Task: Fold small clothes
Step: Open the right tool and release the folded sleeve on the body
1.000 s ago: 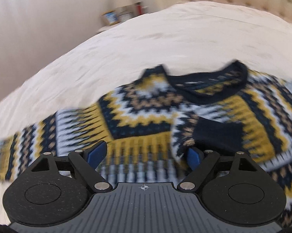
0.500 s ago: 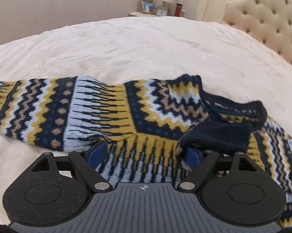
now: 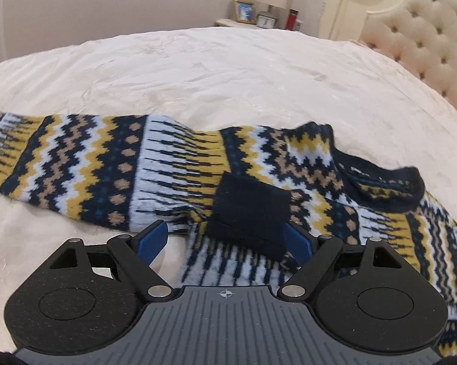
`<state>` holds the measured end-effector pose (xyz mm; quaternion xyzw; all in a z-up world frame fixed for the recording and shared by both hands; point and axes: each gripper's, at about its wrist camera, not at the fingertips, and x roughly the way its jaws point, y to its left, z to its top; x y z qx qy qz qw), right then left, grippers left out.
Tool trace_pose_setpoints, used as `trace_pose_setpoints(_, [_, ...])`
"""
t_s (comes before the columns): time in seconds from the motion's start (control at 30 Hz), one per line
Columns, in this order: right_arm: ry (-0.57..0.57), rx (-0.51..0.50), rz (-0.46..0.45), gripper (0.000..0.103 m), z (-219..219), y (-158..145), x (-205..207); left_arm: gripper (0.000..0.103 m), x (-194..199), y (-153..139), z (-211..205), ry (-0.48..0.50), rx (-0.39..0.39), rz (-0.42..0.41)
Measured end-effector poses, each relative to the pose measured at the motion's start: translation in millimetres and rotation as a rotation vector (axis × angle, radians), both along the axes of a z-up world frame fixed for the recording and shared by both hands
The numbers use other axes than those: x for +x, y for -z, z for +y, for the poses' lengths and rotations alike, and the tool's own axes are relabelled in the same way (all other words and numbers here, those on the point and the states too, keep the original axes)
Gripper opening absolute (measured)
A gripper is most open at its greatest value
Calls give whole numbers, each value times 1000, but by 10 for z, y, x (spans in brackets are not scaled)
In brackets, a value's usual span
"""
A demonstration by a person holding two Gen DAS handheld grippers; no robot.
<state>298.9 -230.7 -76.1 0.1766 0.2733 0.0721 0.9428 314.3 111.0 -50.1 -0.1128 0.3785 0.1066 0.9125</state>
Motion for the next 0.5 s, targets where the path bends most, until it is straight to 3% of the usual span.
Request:
trace_pose_setpoints(0.1, [38, -7, 20, 75, -93, 40, 68, 83, 67, 67, -87, 31, 15, 19])
trace_pose_setpoints(0.2, [80, 29, 111, 68, -215, 175, 167, 83, 130, 188, -142, 47, 42, 71])
trace_pose_setpoints(0.37, [34, -12, 33, 75, -95, 29, 97, 86, 108, 315, -122, 99, 50, 52])
trace_pose_setpoints(0.5, [-31, 44, -9, 84, -42, 10, 66, 89, 40, 307, -2, 164, -6, 17])
